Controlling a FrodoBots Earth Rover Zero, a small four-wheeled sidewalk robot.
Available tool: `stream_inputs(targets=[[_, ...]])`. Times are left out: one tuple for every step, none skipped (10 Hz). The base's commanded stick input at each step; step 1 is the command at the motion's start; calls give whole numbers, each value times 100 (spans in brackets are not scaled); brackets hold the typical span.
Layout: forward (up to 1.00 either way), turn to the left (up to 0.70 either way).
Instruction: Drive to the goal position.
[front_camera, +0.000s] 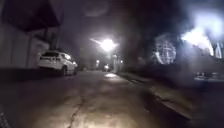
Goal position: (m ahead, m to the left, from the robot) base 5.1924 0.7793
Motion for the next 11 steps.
stream_inputs(targets=[[70, 0], [70, 0], [70, 0], [70, 0], [70, 0], [70, 0], [70, 0], [70, 0], [70, 0], [70, 0], [70, 0]])
